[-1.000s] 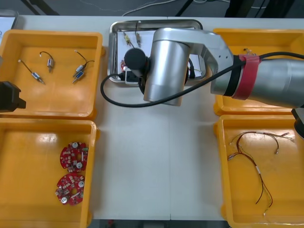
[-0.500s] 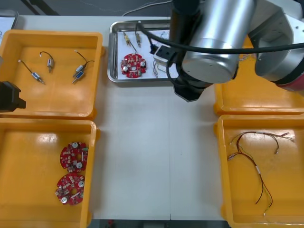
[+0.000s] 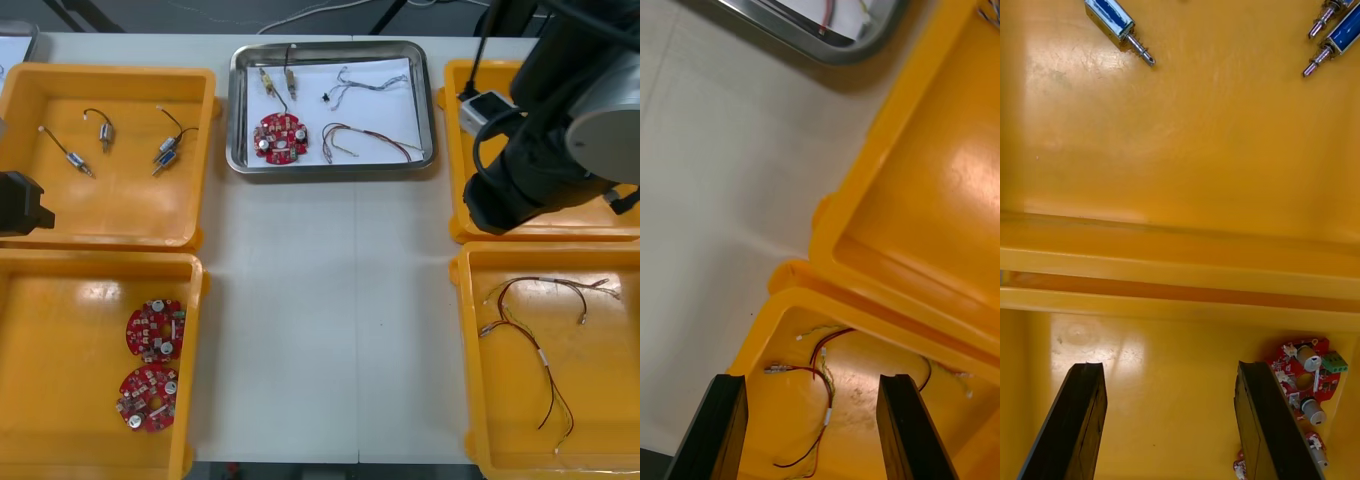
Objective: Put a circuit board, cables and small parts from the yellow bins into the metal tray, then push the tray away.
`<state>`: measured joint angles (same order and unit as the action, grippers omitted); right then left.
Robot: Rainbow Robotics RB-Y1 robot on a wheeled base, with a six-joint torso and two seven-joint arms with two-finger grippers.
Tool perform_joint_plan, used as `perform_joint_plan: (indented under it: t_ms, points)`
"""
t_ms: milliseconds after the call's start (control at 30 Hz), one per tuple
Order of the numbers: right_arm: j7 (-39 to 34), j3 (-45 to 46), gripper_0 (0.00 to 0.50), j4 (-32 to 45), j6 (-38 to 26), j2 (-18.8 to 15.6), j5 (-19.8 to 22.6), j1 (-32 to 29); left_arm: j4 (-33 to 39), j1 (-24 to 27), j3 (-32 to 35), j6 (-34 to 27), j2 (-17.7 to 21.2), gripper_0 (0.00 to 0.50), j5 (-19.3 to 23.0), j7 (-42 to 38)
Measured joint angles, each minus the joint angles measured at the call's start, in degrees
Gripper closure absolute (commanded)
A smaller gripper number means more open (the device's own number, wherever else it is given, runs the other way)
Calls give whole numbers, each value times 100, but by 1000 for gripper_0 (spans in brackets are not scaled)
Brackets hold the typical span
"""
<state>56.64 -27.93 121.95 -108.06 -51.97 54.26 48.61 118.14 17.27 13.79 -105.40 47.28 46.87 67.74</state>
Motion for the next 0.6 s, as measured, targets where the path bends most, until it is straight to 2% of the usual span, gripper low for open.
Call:
perform_joint_plan:
  t_ms: [267,600]
  points:
    - [-222,1357,0,282,-138,-325,337,-1232,2,-1,0,0,0,0,0,0]
    - [-222,2856,0,293,-156,-394,466,-2473,2,-1,0,0,0,0,0,0]
